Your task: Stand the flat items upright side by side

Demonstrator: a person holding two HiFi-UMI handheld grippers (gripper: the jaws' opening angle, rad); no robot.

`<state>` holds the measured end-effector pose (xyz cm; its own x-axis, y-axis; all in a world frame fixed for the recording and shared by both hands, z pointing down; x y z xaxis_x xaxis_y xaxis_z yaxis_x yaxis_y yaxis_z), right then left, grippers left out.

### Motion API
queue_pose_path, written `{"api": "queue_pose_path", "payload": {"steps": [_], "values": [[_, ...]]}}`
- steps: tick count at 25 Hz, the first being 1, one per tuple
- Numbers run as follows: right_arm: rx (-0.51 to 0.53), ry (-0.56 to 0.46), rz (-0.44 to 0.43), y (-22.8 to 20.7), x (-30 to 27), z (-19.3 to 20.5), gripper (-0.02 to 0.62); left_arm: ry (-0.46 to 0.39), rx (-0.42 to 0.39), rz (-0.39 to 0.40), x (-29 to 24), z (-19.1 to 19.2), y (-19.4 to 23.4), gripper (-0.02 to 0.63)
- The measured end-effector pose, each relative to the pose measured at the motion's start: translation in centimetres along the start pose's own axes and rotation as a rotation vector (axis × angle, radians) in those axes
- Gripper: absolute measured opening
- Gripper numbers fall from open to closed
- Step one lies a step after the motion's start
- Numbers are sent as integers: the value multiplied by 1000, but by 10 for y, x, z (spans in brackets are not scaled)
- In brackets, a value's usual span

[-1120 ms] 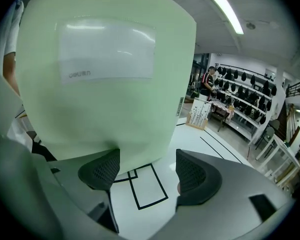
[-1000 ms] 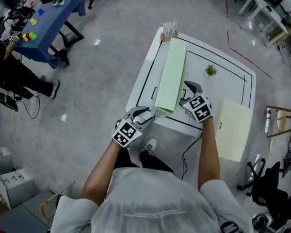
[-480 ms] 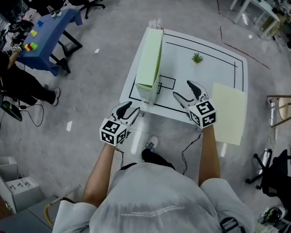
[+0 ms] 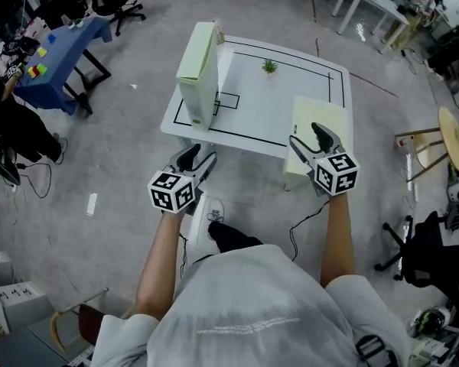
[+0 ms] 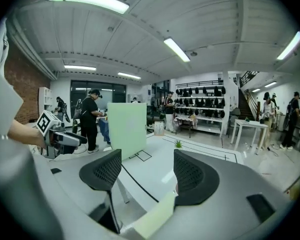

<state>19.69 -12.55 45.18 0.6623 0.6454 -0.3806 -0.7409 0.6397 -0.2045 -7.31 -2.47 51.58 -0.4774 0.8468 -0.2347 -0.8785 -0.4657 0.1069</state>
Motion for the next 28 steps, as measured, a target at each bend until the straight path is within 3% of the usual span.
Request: {"api": "queue_pose_path", "payload": {"steps": [6, 12, 17, 20, 24, 28], "values": [[-82, 34, 97, -39, 90, 33, 347, 3, 131, 139, -13, -3, -73, 262], [-151, 61, 156, -80, 139, 69, 347, 71, 227, 248, -51, 7, -121, 277], [-230, 90, 155, -134, 136, 84, 347, 55, 377, 265, -99, 9, -139, 331], [-280, 142, 145, -173, 125, 95, 348, 103, 467, 289, -135, 21, -151, 353], [-335, 209, 87, -212, 104, 103, 350, 179, 584, 278, -178, 51, -155, 368], [-426, 262, 21, -243, 83, 114, 353, 181, 708, 302, -212, 73, -158, 383]]}}
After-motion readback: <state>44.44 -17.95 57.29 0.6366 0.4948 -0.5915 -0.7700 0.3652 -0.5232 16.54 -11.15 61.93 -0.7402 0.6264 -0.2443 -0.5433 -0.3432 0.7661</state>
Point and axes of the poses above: the fingertips, and each gripper's own axes: x backward along the fingers, y to its left, z out of its underside, the point moved 3 cm from there along x, backward along the fingers, and after that the axes turned 14 degrees about -x, right-handed, at the moved point
